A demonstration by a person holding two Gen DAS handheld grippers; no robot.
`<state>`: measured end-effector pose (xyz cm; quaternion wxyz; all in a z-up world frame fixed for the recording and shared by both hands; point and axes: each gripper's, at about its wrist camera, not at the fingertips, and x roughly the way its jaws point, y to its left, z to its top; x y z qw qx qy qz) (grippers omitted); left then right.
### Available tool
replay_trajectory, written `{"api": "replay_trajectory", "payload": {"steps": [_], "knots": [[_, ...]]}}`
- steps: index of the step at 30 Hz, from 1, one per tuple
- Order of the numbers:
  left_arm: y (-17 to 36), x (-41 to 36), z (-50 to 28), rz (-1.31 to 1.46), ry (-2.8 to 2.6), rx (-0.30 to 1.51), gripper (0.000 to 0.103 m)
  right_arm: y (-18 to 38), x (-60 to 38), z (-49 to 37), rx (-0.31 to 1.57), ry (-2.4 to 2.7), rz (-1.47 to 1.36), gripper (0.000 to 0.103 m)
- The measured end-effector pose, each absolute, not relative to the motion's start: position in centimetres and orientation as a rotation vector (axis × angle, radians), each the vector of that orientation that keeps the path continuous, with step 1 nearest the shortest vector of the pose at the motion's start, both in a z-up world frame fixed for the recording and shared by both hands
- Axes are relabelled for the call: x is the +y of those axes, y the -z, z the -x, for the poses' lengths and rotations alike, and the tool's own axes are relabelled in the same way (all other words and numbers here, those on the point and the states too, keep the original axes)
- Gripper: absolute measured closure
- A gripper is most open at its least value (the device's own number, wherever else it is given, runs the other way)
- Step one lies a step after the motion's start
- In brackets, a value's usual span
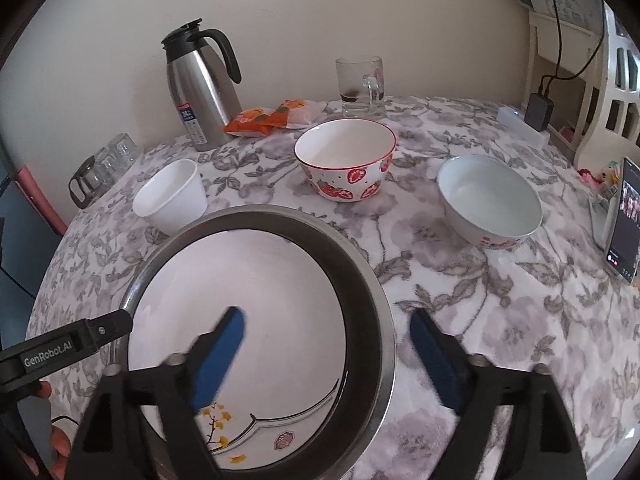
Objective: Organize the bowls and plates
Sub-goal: 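Open both tools to release the plate inside the basin, then move both tools to the red-rimmed strawberry bowl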
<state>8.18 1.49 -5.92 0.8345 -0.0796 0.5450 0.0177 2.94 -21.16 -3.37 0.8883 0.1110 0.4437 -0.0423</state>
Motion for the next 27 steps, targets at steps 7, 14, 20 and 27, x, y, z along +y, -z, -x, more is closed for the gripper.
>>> {"api": "replay_trajectory", "payload": {"steps": [7, 14, 20, 27], "knots": [[5.5, 2.2, -8.2, 0.195, -0.075, 1.125, 0.011, 3.3, -21.7, -2.8, 0.91, 0.1, -0.254, 0.0], [4.5, 2.0, -8.7, 0.187, -0.092, 1.063, 0.011, 2.9, -22.3, -2.7, 0.874, 0.108, -0.28, 0.0], [3.4, 1.1, -9.6, 0.188, -0.102, 1.018, 0.011, 2.7, -22.6, -2.7, 0.86, 0.147, -0.269, 0.0], [2.0, 0.0, -11.1, 0.179, -0.105, 0.968, 0.011, 1.5, -23.4, -2.8, 0.822, 0.188, -0.27, 0.0]]}}
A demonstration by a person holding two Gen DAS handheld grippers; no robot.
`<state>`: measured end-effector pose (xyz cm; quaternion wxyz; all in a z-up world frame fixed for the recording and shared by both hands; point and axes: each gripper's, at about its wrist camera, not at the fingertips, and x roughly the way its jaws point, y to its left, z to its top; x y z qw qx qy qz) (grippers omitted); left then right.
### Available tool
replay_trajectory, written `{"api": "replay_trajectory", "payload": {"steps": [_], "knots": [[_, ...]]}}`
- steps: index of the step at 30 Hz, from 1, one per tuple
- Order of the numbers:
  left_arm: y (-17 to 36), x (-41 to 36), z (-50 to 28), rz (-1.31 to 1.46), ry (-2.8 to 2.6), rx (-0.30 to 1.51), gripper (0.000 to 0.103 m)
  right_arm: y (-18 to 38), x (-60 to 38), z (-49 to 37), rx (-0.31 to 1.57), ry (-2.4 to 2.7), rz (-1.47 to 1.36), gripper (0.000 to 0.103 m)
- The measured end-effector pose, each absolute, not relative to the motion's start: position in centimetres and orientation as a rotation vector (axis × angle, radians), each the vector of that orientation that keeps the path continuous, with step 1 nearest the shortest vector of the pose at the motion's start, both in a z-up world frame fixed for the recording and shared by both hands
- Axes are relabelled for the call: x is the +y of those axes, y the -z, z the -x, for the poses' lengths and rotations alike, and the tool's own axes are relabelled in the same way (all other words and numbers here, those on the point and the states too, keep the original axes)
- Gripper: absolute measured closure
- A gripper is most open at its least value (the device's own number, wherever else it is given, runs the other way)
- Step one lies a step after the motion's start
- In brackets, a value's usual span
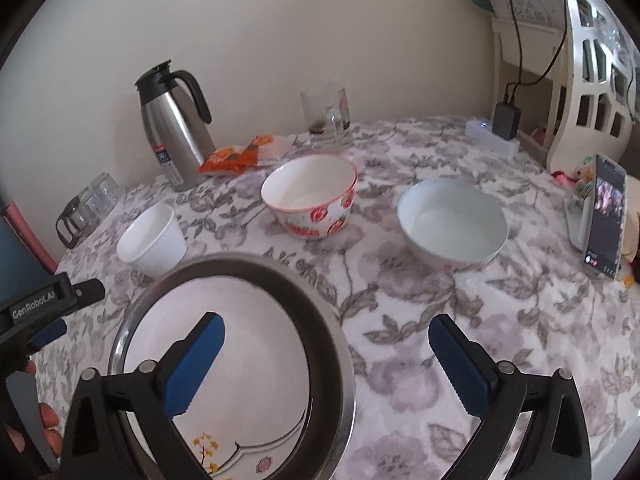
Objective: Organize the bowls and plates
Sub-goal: 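Move both tools to the red-rimmed strawberry bowl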
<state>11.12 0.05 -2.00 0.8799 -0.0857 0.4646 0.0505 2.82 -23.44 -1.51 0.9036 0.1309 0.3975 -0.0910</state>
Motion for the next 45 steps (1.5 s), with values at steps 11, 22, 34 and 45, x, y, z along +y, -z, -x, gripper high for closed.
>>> {"api": "replay_trajectory", "payload": {"steps": [11, 22, 34, 45], "knots": [[-1.1, -2.2, -15.0, 0.179, -0.062, 0.877, 0.011, 0.1, -25.4, -5.1, 0.839, 0.158, -0.277, 0.0], [-2.1, -2.1, -18.8, 0.282, 0.029, 0.833, 0.0, -1.5, -27.6, -9.0, 0.84, 0.123, -0.252, 0.0], [-0.6, -5.8, -21.7, 0.258, 0.167, 0.955, 0.001, -2.3, -28.0, -14.0, 0.863, 0.097, -0.222, 0.0], [1.5, -8.0, -23.8, 0.241, 0.181, 0.999, 0.001, 0.0, -28.8, -17.1, 0.918, 0.114, -0.209, 0.003]]}}
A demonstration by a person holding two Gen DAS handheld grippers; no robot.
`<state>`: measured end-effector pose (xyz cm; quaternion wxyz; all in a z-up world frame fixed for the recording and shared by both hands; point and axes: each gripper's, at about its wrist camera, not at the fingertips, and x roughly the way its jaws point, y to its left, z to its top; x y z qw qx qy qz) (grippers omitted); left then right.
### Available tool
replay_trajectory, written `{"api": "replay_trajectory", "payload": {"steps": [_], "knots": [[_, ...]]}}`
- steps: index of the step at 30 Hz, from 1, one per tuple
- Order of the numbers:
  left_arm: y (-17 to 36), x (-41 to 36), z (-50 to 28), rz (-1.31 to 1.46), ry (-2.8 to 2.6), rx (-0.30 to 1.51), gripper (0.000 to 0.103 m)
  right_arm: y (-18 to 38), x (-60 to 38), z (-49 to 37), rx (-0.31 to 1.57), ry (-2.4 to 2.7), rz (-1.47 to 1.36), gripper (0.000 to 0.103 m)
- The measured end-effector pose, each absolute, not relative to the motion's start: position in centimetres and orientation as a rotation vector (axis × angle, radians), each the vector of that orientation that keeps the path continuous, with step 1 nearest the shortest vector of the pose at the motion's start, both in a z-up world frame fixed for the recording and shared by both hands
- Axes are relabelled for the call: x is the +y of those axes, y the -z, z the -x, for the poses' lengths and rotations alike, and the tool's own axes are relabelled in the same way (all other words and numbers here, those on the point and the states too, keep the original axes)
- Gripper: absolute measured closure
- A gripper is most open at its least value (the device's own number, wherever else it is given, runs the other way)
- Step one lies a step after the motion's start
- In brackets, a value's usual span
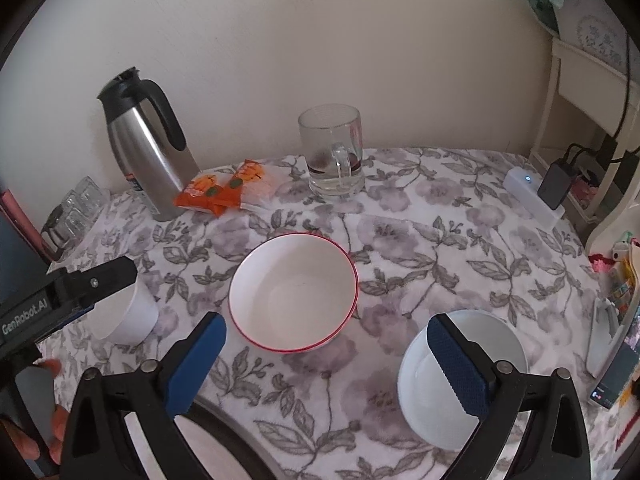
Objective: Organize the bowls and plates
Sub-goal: 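Move both tools to the red-rimmed strawberry bowl, then grasp the strawberry bowl rim with the right tool while the left tool grasps it too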
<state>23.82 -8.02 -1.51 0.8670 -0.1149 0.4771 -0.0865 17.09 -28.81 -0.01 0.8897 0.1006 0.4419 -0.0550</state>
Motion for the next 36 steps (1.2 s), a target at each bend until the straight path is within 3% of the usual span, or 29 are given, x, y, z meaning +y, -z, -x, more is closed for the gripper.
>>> {"api": "replay_trajectory", "payload": {"steps": [6, 8, 14, 24, 30, 36], "knots": [[2.7, -9.7, -24.5, 0.233, 0.216, 1.026, 0.001, 1.5, -29.4, -18.9, 0.955, 0.115, -0.22, 0.022], [2.9, -10.2, -24.6, 0.231, 0.233, 1.027, 0.002, 2.0, -29.7, -19.5, 0.967, 0.117, -0.235, 0.024], [3.9, -11.8, -25.0, 0.229, 0.289, 1.062, 0.018, 3.4, -30.3, -21.1, 1.012, 0.105, -0.278, 0.046], [5.8, -12.5, -25.6, 0.241, 0.307, 1.115, 0.038, 5.8, -31.3, -22.8, 1.077, 0.147, -0.343, 0.068], [6.2, -12.6, -25.8, 0.251, 0.312, 1.125, 0.04, 6.8, -31.6, -23.1, 1.099, 0.16, -0.344, 0.086], [6.4, -13.1, -25.8, 0.248, 0.333, 1.133, 0.042, 7.1, -31.1, -22.8, 1.096, 0.148, -0.31, 0.091]]}}
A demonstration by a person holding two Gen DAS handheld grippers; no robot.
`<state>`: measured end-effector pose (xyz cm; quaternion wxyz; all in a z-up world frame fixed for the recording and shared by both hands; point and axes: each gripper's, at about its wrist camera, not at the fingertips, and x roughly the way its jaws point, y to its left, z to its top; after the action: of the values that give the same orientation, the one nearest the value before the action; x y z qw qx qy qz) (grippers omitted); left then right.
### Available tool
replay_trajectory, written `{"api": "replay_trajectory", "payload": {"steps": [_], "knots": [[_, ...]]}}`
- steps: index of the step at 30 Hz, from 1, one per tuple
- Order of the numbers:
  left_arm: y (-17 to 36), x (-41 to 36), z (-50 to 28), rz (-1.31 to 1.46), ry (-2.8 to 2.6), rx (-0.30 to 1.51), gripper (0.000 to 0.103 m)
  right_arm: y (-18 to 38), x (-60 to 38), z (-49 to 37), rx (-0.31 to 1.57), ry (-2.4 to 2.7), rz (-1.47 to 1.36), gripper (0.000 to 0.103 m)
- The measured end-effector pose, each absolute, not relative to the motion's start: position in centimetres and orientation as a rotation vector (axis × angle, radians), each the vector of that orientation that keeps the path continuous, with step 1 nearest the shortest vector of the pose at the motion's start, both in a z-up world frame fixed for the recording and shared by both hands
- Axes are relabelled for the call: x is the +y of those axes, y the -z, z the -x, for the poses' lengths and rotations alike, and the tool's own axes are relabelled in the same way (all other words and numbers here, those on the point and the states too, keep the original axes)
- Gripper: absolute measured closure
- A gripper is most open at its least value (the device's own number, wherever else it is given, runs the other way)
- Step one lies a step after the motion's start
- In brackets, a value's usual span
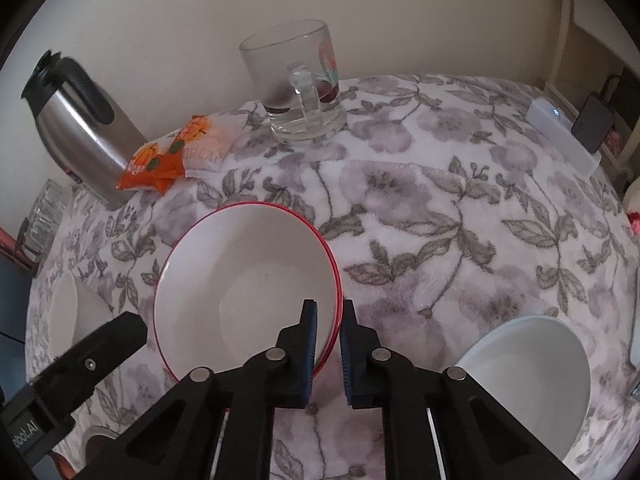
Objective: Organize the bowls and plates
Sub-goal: 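Grasp the strawberry bowl rim with the right tool while the left tool grasps it too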
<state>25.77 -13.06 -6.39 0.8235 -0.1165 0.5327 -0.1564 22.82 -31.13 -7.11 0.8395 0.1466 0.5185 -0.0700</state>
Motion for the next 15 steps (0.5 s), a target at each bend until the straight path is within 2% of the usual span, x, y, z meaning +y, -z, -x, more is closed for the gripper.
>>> {"api": "replay_trajectory", "payload": {"steps": [2, 11, 13, 15], "knots": [[6.5, -13.1, -25.8, 0.246, 0.333, 1.135, 0.043, 7.1, -31.0, -22.5, 1.085, 0.142, -0.293, 0.091], [7.5, -13.6, -26.0, 0.26, 0.353, 1.167, 0.06, 7.0, -30.5, -21.2, 1.043, 0.123, -0.241, 0.091], [7.6, -13.9, -26.0, 0.253, 0.363, 1.168, 0.069, 7.0, -30.4, -21.0, 1.037, 0.122, -0.234, 0.091], [7.6, -14.2, -25.9, 0.246, 0.366, 1.168, 0.072, 6.9, -30.1, -20.8, 1.033, 0.121, -0.218, 0.091]]}}
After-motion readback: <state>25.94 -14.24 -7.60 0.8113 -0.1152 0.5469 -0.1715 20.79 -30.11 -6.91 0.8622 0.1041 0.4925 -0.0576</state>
